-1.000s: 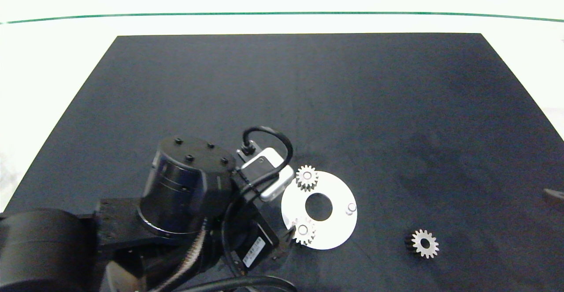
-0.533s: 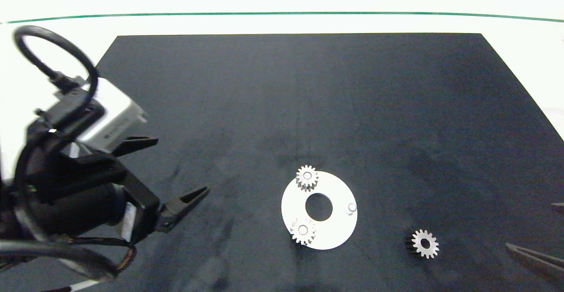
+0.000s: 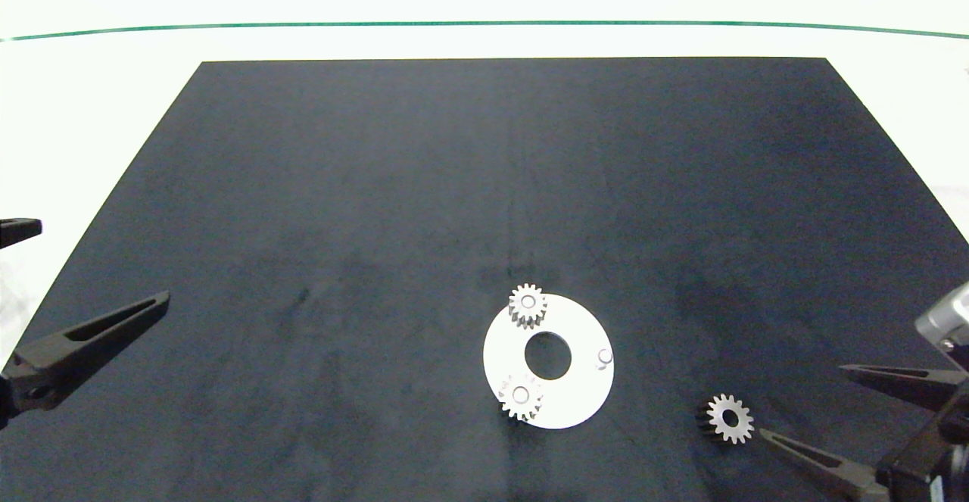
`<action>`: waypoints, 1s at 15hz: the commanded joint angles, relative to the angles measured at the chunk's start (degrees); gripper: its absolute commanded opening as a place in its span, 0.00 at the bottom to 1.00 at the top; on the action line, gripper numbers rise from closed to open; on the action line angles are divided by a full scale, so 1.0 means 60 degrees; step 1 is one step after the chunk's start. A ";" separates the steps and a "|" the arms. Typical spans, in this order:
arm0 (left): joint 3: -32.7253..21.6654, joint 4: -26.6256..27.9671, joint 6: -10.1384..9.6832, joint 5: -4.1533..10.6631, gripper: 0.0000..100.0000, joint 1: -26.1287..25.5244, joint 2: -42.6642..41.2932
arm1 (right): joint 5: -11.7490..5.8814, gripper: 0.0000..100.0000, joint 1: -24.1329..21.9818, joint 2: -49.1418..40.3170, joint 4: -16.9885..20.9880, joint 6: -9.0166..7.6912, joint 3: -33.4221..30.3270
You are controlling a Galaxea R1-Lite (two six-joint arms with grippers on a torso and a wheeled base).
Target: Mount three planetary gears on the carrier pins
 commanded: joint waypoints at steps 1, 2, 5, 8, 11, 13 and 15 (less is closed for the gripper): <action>-0.0033 0.0052 0.0017 0.0018 1.00 0.0254 -0.0541 | -0.0039 1.00 0.0024 0.1265 -0.1037 -0.0146 0.0690; -0.0018 0.0052 0.0017 0.0018 1.00 0.0254 -0.0599 | -0.0039 1.00 0.0024 0.1485 -0.1388 -0.0190 0.0836; 0.0011 0.0067 0.0002 0.0018 1.00 0.0268 -0.0629 | -0.0098 1.00 0.0024 0.1939 -0.1886 -0.0424 0.1026; 0.0040 0.0067 0.0002 0.0018 1.00 0.0268 -0.0702 | -0.0127 1.00 -0.0020 0.2115 -0.1930 -0.0586 0.1056; 0.0070 0.0067 0.0002 0.0018 1.00 0.0268 -0.0775 | -0.0156 1.00 -0.0094 0.2305 -0.1930 -0.0586 0.1056; 0.0084 0.0067 -0.0086 0.0018 1.00 0.0268 -0.0819 | -0.0303 1.00 -0.0225 0.2481 -0.1989 -0.0586 0.1041; 0.0084 0.0067 -0.0086 0.0018 1.00 0.0268 -0.0834 | -0.0391 1.00 -0.0313 0.2774 -0.2458 -0.0586 0.1100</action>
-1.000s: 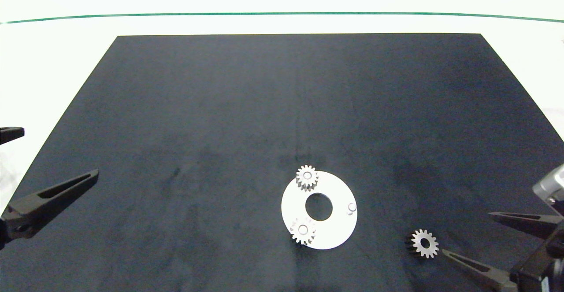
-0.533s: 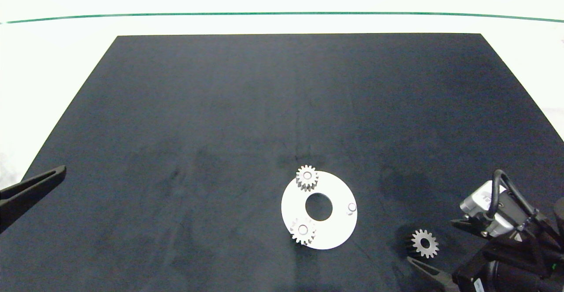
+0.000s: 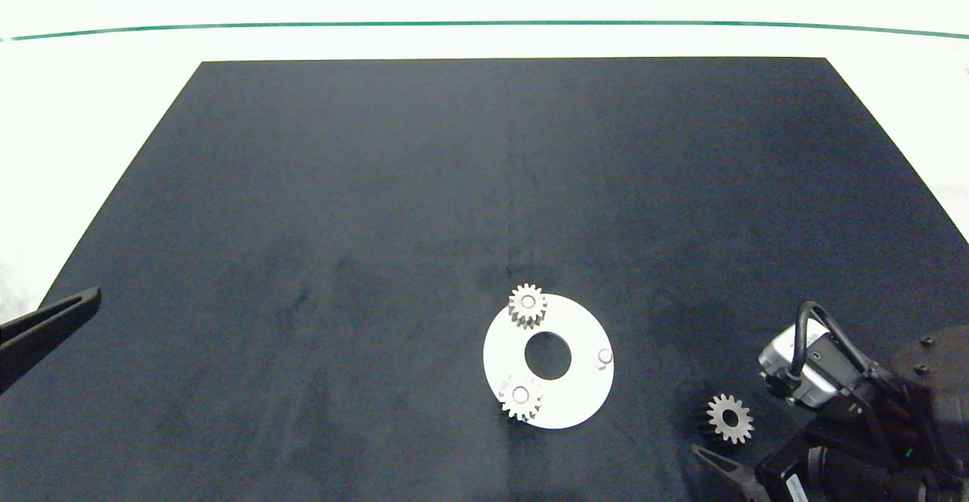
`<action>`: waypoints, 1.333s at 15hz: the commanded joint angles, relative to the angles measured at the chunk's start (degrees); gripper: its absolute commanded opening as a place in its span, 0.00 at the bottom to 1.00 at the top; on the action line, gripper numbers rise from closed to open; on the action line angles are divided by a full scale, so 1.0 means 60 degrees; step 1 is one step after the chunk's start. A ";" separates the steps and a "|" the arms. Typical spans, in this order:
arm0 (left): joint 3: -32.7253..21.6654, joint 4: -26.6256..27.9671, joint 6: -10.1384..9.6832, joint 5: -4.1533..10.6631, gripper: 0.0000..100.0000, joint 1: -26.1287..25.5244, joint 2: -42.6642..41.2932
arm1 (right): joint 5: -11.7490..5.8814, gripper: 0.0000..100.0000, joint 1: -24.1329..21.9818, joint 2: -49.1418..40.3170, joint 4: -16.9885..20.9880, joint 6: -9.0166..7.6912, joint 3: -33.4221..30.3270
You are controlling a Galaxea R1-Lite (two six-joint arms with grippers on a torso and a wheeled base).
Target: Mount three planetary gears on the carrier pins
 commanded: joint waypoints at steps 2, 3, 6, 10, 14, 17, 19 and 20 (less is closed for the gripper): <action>0.0032 0.0008 0.0010 0.0022 1.00 0.0000 -0.0013 | -0.0270 1.00 -0.0077 0.0417 -0.0516 0.0006 0.0164; 0.0032 0.0008 0.0010 0.0022 1.00 0.0000 -0.0013 | -0.0270 1.00 -0.0077 0.0417 -0.0516 -0.0009 0.0179; 0.0062 0.0008 -0.0020 0.0022 1.00 0.0000 -0.0013 | -0.0270 1.00 -0.0092 0.0549 -0.0531 0.0006 0.0208; 0.0164 0.0008 -0.0020 0.0022 1.00 0.0000 -0.0086 | -0.0255 1.00 -0.0092 0.0564 -0.0531 0.0021 0.0179; 0.0179 0.0008 -0.0020 0.0022 1.00 0.0000 -0.0101 | -0.0255 0.93 -0.0092 0.0564 -0.0531 0.0050 0.0194; 0.0237 0.0008 -0.0020 0.0022 1.00 0.0000 -0.0116 | -0.0241 0.87 -0.0092 0.0564 -0.0531 0.0065 0.0194; 0.0252 0.0008 -0.0020 0.0022 1.00 0.0000 -0.0130 | -0.0241 0.82 -0.0107 0.0579 -0.0531 0.0079 0.0194; 0.0252 0.0008 -0.0020 0.0022 1.00 0.0000 -0.0130 | -0.0241 0.81 -0.0107 0.0579 -0.0531 0.0079 0.0179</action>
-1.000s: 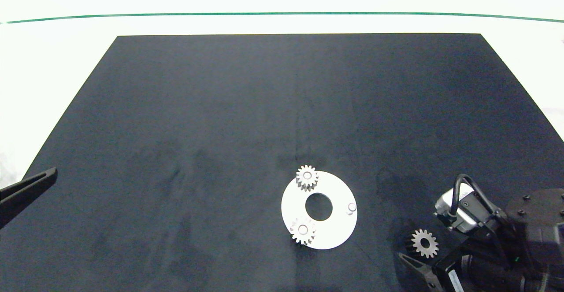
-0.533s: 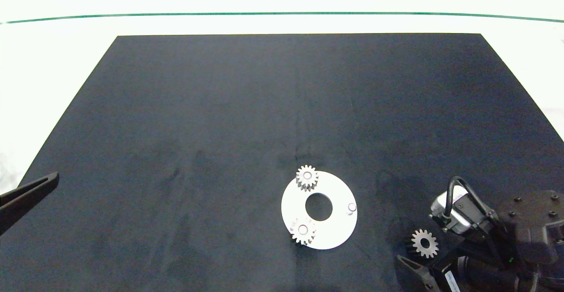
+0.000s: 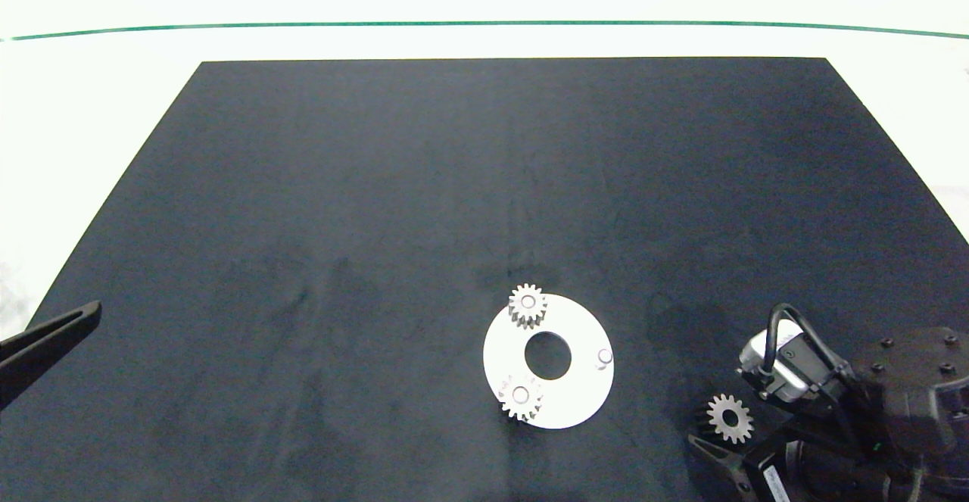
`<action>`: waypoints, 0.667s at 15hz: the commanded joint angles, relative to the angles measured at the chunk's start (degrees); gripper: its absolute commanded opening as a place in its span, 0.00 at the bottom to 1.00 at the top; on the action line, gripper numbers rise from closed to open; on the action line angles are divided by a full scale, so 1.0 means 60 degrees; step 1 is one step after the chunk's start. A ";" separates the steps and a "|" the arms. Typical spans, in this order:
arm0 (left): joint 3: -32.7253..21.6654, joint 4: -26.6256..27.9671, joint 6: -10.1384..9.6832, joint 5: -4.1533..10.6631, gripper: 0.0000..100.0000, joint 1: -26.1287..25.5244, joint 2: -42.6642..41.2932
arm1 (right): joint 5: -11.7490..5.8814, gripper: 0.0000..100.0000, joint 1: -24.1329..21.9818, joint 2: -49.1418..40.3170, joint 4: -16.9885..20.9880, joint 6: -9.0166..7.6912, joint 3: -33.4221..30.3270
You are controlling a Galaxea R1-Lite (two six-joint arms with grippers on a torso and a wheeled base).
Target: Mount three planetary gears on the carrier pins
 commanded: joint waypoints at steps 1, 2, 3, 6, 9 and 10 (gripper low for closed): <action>0.0012 0.0012 0.0017 0.0022 1.00 -0.0004 0.0014 | -0.0019 0.78 -0.0001 -0.0005 -0.0015 -0.0010 -0.0029; 0.0012 0.0012 0.0017 0.0022 1.00 -0.0004 0.0014 | -0.0019 0.76 -0.0016 -0.0005 -0.0015 0.0004 -0.0014; 0.0012 0.0012 0.0017 0.0022 1.00 -0.0004 0.0014 | -0.0005 0.75 -0.0030 -0.0005 -0.0015 0.0004 -0.0014; 0.0056 0.0012 0.0017 0.0022 1.00 -0.0004 -0.0001 | -0.0005 0.69 -0.0045 0.0069 -0.0015 0.0033 0.0001; 0.0159 0.0012 0.0017 0.0022 1.00 -0.0004 -0.0103 | 0.0025 0.62 -0.0045 0.0171 -0.0015 0.0092 0.0001; 0.0203 0.0012 0.0017 0.0022 1.00 -0.0004 -0.0147 | 0.0039 0.59 -0.0045 0.0200 -0.0044 0.0165 0.0001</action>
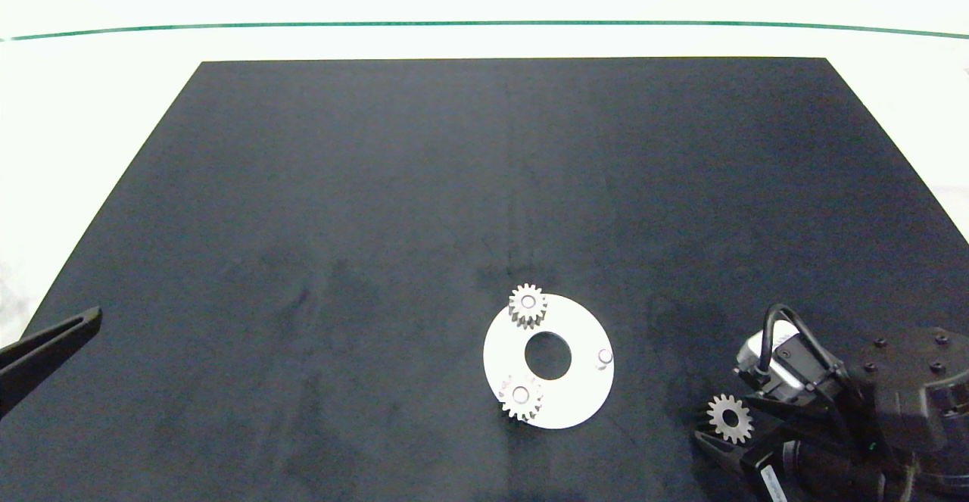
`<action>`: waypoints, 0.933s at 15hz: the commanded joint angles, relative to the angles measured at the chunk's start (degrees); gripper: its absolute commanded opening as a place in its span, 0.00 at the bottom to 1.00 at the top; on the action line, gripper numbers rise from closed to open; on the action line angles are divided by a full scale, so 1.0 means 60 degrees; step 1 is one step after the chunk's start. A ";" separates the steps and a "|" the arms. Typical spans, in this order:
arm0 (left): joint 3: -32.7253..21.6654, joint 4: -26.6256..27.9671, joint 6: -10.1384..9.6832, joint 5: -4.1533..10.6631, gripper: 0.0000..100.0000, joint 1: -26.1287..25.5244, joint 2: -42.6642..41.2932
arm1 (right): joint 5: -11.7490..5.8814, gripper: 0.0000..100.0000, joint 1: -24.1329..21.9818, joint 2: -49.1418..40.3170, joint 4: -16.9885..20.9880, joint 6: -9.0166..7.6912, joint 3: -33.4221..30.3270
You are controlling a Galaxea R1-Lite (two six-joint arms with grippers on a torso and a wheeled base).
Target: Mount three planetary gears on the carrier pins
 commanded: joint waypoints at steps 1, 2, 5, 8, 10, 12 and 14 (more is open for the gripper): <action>0.0085 0.0004 0.0017 0.0022 1.00 0.0000 -0.0070 | -0.0005 0.58 0.0006 0.0173 -0.0172 0.0106 0.0015; 0.0085 0.0004 0.0017 0.0022 1.00 0.0000 -0.0070 | -0.0020 0.56 0.0006 0.0202 -0.0391 0.0106 0.0059; 0.0100 0.0004 0.0017 0.0007 1.00 0.0000 -0.0099 | -0.0020 0.50 0.0006 0.0334 -0.0640 0.0106 0.0074; 0.0173 0.0004 0.0017 0.0022 1.00 0.0000 -0.0143 | -0.0020 0.45 0.0021 0.0319 -0.0640 0.0106 0.0133; 0.0188 -0.0011 0.0017 0.0022 1.00 0.0000 -0.0143 | -0.0020 0.40 0.0006 0.0319 -0.0640 0.0106 0.0147; 0.0158 -0.0011 0.0017 0.0022 1.00 0.0000 -0.0143 | -0.0035 0.36 0.0021 0.0304 -0.0640 0.0106 0.0133; 0.0158 -0.0011 0.0017 0.0022 1.00 0.0000 -0.0143 | -0.0035 0.33 0.0006 0.0304 -0.0640 0.0106 0.0133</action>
